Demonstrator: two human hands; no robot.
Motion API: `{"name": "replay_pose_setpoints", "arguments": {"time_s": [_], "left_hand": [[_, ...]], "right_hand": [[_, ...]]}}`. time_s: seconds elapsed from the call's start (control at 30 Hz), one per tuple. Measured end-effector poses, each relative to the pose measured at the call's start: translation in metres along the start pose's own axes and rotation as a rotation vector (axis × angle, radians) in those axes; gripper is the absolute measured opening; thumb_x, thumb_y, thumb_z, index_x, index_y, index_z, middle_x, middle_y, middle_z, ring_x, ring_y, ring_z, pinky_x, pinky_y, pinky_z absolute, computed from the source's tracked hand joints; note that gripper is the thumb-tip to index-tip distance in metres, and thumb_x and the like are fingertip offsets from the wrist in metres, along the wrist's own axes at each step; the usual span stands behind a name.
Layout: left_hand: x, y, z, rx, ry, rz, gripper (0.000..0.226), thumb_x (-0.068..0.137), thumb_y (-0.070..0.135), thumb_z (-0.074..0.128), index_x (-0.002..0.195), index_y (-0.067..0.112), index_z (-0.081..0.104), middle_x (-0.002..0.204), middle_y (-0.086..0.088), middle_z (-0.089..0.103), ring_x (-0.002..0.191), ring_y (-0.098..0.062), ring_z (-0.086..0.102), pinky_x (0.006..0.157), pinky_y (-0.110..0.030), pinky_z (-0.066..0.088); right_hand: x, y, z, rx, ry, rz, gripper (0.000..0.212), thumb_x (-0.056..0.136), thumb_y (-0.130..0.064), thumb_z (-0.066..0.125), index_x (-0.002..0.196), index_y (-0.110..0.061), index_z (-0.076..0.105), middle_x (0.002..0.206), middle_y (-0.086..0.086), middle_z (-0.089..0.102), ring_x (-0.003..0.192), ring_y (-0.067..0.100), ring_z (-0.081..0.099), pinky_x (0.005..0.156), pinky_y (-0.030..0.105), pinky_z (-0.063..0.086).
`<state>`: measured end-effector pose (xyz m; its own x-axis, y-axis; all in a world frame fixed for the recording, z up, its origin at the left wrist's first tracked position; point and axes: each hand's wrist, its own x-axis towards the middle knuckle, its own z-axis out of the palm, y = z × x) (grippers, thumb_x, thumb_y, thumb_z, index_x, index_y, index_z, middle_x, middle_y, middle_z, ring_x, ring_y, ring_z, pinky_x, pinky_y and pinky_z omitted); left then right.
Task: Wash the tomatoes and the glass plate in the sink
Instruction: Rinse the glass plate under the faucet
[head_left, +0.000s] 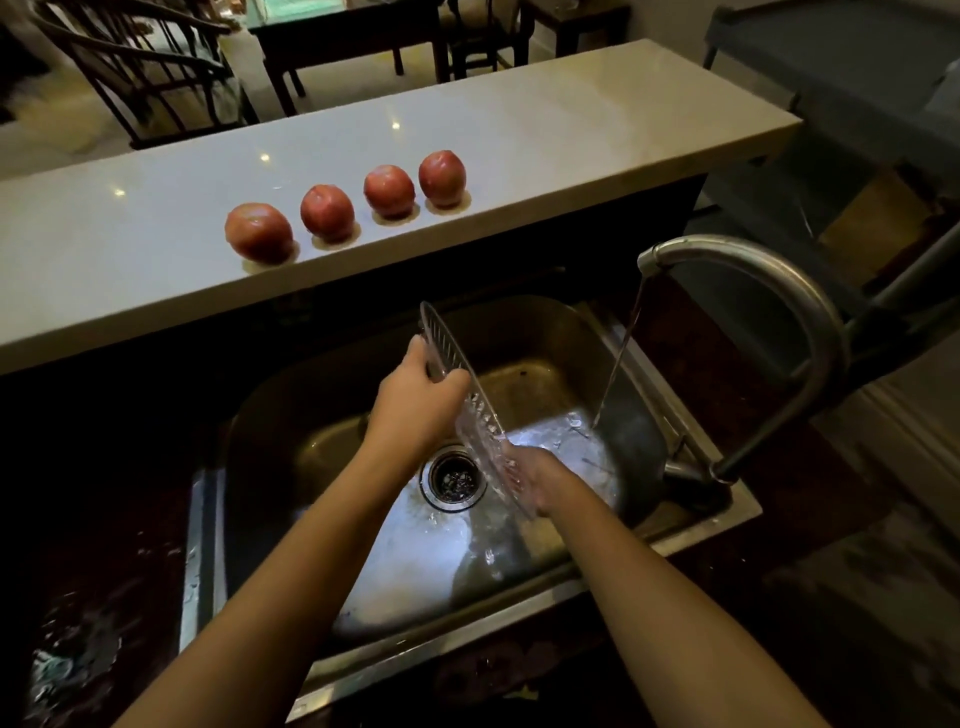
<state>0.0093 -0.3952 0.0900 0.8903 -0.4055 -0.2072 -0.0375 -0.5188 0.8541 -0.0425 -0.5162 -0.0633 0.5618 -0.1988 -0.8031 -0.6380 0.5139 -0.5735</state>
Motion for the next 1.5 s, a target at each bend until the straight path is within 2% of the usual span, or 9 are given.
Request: {"name": "replay_pose_setpoints", "arguments": {"time_s": [0.13, 0.47, 0.8, 0.87, 0.97, 1.1, 1.2, 1.3, 1.5], "left_hand": [[0.005, -0.005, -0.017, 0.139, 0.019, -0.116, 0.031, 0.089, 0.027, 0.05, 0.116, 0.013, 0.049, 0.102, -0.013, 0.063, 0.069, -0.024, 0.069, 0.07, -0.043, 0.06], [-0.006, -0.031, -0.058, 0.416, 0.146, -0.235, 0.034, 0.086, 0.034, 0.048, 0.063, 0.011, 0.056, 0.064, -0.009, 0.066, 0.059, -0.025, 0.068, 0.058, -0.034, 0.054], [-0.006, -0.126, -0.1, -0.17, 0.137, -0.589, 0.021, 0.091, 0.003, 0.048, 0.076, 0.014, 0.057, 0.072, -0.01, 0.061, 0.059, -0.017, 0.059, 0.045, -0.022, 0.051], [-0.007, -0.156, -0.098, -0.237, 0.1, -0.654, 0.026, 0.091, -0.006, 0.044, 0.075, 0.011, 0.055, 0.068, -0.009, 0.054, 0.047, -0.012, 0.055, 0.041, -0.019, 0.046], [-0.003, -0.198, -0.088, -0.352, 0.12, -0.78, 0.025, 0.089, -0.014, 0.044, 0.073, 0.004, 0.048, 0.064, -0.015, 0.047, 0.04, -0.018, 0.055, 0.033, -0.021, 0.048], [0.01, -0.241, -0.067, -0.211, 0.142, -0.798, 0.028, 0.087, -0.016, 0.046, 0.064, 0.0, 0.046, 0.061, -0.019, 0.049, 0.036, -0.022, 0.056, 0.029, -0.023, 0.045], [0.031, -0.265, -0.053, -0.267, 0.166, -0.862, 0.016, 0.09, 0.0, 0.048, 0.091, -0.006, 0.062, 0.09, -0.024, 0.066, 0.061, -0.022, 0.068, 0.043, -0.017, 0.041], [0.038, -0.268, -0.045, 0.503, -0.136, -0.711, 0.03, 0.089, 0.016, 0.048, 0.112, 0.006, 0.065, 0.121, -0.012, 0.064, 0.109, -0.024, 0.062, 0.053, -0.017, 0.023], [0.051, -0.296, -0.032, 0.576, -0.111, -0.729, 0.041, 0.096, 0.032, 0.039, 0.122, 0.007, 0.057, 0.13, -0.012, 0.057, 0.12, -0.029, 0.054, 0.095, -0.029, 0.042]], "right_hand": [[-0.001, 0.014, 0.016, -0.04, -0.122, 0.115, 0.033, 0.099, -0.024, 0.04, 0.076, -0.006, 0.055, 0.039, 0.002, 0.059, 0.035, 0.014, 0.056, 0.032, 0.018, 0.042], [0.017, 0.046, 0.063, -0.115, -0.344, 0.355, 0.024, 0.096, -0.022, 0.048, 0.08, -0.005, 0.055, 0.052, 0.01, 0.064, 0.036, 0.011, 0.059, 0.032, 0.018, 0.045], [0.048, 0.034, 0.084, -0.29, 0.069, 0.073, 0.036, 0.096, 0.001, 0.029, 0.063, -0.007, 0.042, 0.037, 0.008, 0.047, 0.021, 0.013, 0.04, 0.026, 0.01, 0.027], [0.06, 0.028, 0.081, -0.344, 0.15, -0.028, 0.027, 0.096, -0.003, 0.032, 0.078, -0.007, 0.052, 0.072, 0.018, 0.059, 0.045, 0.019, 0.057, 0.032, 0.014, 0.038], [0.077, 0.029, 0.075, -0.652, 0.292, -0.198, 0.025, 0.094, -0.009, 0.04, 0.103, -0.001, 0.061, 0.108, 0.023, 0.063, 0.097, 0.033, 0.061, 0.074, 0.027, 0.047], [0.098, 0.033, 0.068, -0.847, 0.331, -0.261, 0.023, 0.092, -0.012, 0.042, 0.099, 0.0, 0.061, 0.11, 0.024, 0.063, 0.101, 0.037, 0.058, 0.074, 0.031, 0.041], [0.114, 0.036, 0.063, -0.919, 0.346, -0.281, 0.018, 0.091, -0.013, 0.049, 0.098, -0.003, 0.062, 0.108, 0.02, 0.065, 0.099, 0.035, 0.059, 0.072, 0.031, 0.04], [0.125, 0.041, 0.06, -1.006, 0.356, -0.313, 0.019, 0.09, -0.012, 0.053, 0.098, 0.0, 0.064, 0.107, 0.02, 0.065, 0.1, 0.036, 0.059, 0.075, 0.033, 0.044], [0.139, 0.052, 0.059, -1.047, 0.388, -0.341, 0.011, 0.09, -0.012, 0.055, 0.086, -0.004, 0.062, 0.104, 0.022, 0.064, 0.096, 0.035, 0.06, 0.073, 0.031, 0.043]]}}
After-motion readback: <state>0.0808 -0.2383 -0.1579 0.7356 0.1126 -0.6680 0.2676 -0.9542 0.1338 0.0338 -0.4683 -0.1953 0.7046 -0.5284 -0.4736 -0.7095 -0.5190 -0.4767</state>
